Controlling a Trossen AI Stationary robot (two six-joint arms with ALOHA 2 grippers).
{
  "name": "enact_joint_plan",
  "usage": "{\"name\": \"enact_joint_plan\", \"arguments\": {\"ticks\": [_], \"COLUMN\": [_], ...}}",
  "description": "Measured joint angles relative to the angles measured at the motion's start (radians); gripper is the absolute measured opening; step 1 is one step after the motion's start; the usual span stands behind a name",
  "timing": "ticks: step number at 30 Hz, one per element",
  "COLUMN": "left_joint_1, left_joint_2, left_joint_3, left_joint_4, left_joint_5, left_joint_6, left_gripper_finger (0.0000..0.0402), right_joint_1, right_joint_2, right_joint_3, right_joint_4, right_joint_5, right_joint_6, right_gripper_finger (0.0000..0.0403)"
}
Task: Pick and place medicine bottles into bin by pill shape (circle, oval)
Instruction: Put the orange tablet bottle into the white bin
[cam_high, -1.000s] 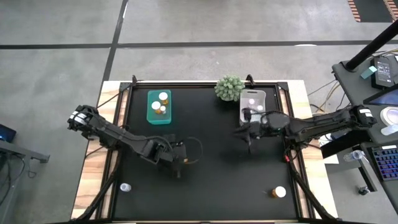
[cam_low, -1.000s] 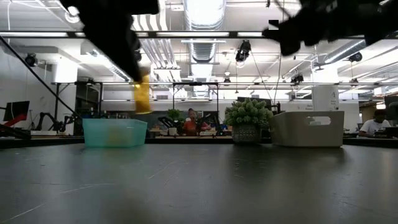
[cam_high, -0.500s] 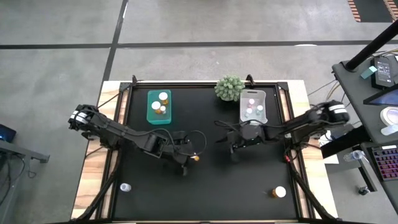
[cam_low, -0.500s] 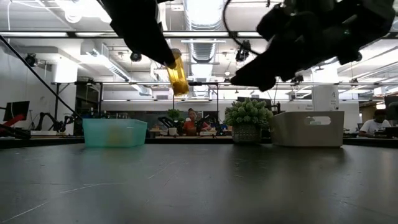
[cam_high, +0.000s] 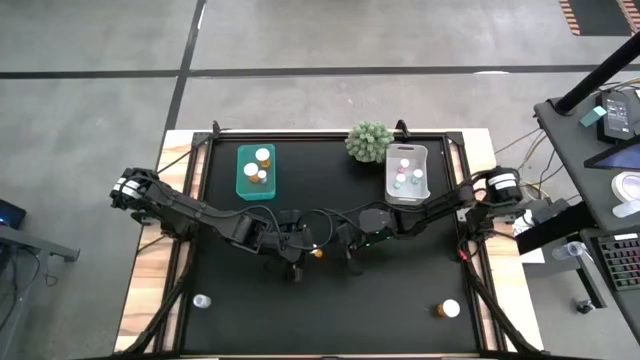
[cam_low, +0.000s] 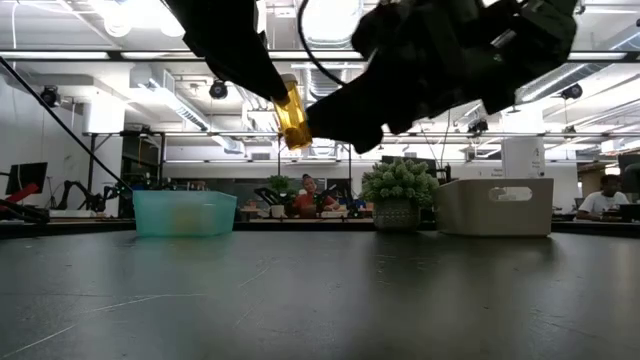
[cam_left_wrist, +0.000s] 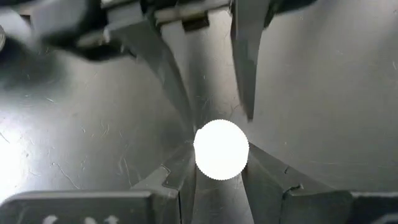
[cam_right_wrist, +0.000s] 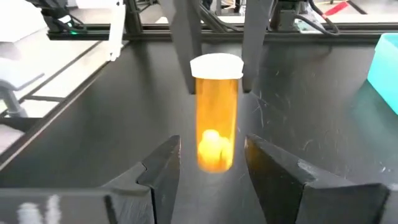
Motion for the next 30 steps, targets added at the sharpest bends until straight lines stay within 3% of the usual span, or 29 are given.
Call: {"name": "enact_joint_plan", "arguments": {"ticks": [6, 18, 26, 30], "left_joint_1": [0.000, 0.000, 0.000, -0.001], "left_joint_2": [0.000, 0.000, -0.029, -0.064], "left_joint_3": [0.000, 0.000, 0.002, 0.002], "left_joint_4": [0.004, 0.044, 0.045, 0.042], "left_joint_5": [-0.001, -0.030, -0.030, -0.081], "left_joint_6": [0.012, 0.038, 0.144, 0.229], "left_gripper_finger": [0.0090, 0.0104, 0.0169, 0.0201], "right_joint_1": [0.001, -0.001, -0.001, -0.001], "right_joint_2": [0.033, 0.033, 0.010, -0.057], "right_joint_3": [0.041, 0.046, 0.031, 0.000], "right_joint_4": [0.000, -0.002, -0.009, -0.007], "right_joint_5": [0.002, 0.003, 0.012, 0.063], "right_joint_6": [-0.026, -0.028, -0.034, -0.058], "right_gripper_finger": [0.0155, 0.0076, 0.0083, 0.0083]}}
